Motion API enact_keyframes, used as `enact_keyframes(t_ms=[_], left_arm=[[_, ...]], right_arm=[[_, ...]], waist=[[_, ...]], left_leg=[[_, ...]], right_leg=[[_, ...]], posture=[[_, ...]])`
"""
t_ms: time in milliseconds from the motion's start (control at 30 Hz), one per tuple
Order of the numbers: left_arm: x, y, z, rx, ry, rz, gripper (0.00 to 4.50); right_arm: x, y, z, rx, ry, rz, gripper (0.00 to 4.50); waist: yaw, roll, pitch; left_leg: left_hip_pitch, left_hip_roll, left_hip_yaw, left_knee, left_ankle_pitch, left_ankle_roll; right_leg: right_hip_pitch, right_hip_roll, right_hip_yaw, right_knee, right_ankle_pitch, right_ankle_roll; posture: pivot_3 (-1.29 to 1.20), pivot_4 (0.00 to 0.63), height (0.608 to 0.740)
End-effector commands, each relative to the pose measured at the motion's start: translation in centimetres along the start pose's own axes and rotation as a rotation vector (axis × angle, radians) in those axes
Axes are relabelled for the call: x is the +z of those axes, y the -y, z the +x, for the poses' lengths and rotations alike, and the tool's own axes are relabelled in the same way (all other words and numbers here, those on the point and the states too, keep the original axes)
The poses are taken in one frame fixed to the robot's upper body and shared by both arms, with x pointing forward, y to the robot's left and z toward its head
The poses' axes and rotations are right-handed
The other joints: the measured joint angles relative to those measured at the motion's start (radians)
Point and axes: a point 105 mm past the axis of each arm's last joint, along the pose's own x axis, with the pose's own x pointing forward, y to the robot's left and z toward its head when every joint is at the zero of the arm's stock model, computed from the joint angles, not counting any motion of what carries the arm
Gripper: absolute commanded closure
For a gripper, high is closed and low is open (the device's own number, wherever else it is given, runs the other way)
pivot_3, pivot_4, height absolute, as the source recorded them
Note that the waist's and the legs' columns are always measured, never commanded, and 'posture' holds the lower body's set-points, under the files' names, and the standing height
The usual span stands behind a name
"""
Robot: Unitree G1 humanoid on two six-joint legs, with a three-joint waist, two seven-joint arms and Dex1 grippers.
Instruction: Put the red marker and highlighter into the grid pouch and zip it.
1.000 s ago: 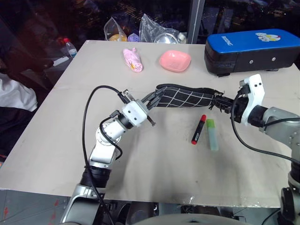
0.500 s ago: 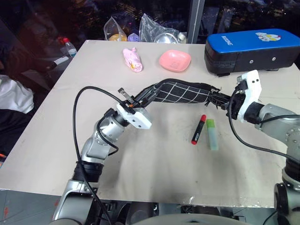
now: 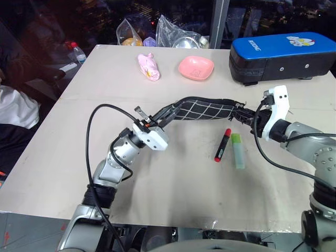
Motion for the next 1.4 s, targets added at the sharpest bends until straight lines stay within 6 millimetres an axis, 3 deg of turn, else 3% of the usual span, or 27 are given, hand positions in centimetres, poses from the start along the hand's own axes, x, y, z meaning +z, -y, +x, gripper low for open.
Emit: enact_keyframes(t_ms=[33, 400, 433, 500, 700, 1033, 1167, 1300, 1400], left_arm=[[0.7, 0.1, -0.2, -0.001, 0.047, -0.026, 4.50], [0.7, 2.4, -1.0, -0.086, 0.037, -0.231, 4.50], [0.6, 2.6, -1.0, -0.090, 0.029, -0.261, 3.98], [0.5, 2.8, -1.1, -0.086, 0.018, -0.314, 3.74], [1.5, 3.2, -0.2, -0.119, 0.025, -0.482, 1.13], [2.3, 2.8, 1.0, -0.149, 0.019, -0.538, 1.13], [2.3, 2.9, 1.0, -0.163, 0.010, -0.540, 2.40], [2.1, 3.1, 1.0, -0.182, -0.006, -0.546, 4.27], [2.0, 3.4, 1.0, -0.198, -0.023, -0.559, 4.44]], right_arm=[[1.2, -0.4, -0.6, 0.006, 0.050, -0.050, 3.95], [0.6, -0.3, -0.5, 0.001, 0.031, -0.067, 3.95], [0.5, -0.3, -0.6, -0.001, 0.031, -0.069, 3.82], [0.5, -0.2, -0.6, -0.001, 0.030, -0.072, 3.82], [0.3, -0.1, -0.6, -0.002, 0.025, -0.075, 3.82], [0.3, -0.2, -0.6, -0.005, 0.032, -0.079, 3.82], [0.4, -0.2, -0.7, -0.008, 0.035, -0.079, 3.82], [0.4, -0.2, -0.6, -0.008, 0.038, -0.079, 3.82], [0.4, -0.2, -0.6, -0.008, 0.041, -0.079, 3.82]], waist=[[0.000, 0.000, 0.000], [-0.003, 0.000, 0.000], [-0.003, 0.000, 0.000], [-0.006, 0.000, 0.000], [-0.015, 0.000, 0.000], [-0.023, 0.000, 0.000], [-0.022, 0.000, 0.000], [-0.022, 0.000, 0.000], [-0.022, 0.000, 0.000]], left_leg=[[0.000, 0.000, 0.000, 0.000, 0.000, 0.000], [0.000, 0.000, 0.000, 0.000, 0.000, 0.000], [0.000, 0.000, 0.000, 0.000, 0.000, 0.000], [0.000, 0.000, 0.000, 0.000, 0.000, 0.000], [0.000, 0.000, 0.000, 0.000, 0.000, 0.000], [0.000, 0.000, 0.000, 0.000, 0.000, 0.000], [0.000, 0.000, 0.000, 0.000, 0.000, 0.000], [0.000, 0.000, 0.000, 0.000, 0.000, 0.000], [0.000, 0.000, 0.000, 0.000, 0.000, 0.000]], right_leg=[[0.000, 0.000, 0.000, 0.000, 0.000, 0.000], [0.000, 0.000, 0.000, 0.000, 0.000, 0.000], [0.000, 0.000, 0.000, 0.000, 0.000, 0.000], [0.000, 0.000, 0.000, 0.000, 0.000, 0.000], [0.000, 0.000, 0.000, 0.000, 0.000, 0.000], [0.000, 0.001, 0.000, 0.000, 0.000, 0.000], [0.000, 0.000, 0.000, 0.000, 0.000, 0.000], [0.000, 0.000, 0.000, 0.000, 0.000, 0.000], [0.000, 0.000, 0.001, 0.000, 0.000, 0.000]], posture=[[0.00, 0.150, 0.740], [0.00, 0.150, 0.740], [0.00, 0.150, 0.740], [0.00, 0.150, 0.740], [0.00, 0.150, 0.740], [0.00, 0.150, 0.740], [0.00, 0.150, 0.740], [0.00, 0.150, 0.740], [0.00, 0.150, 0.740]])
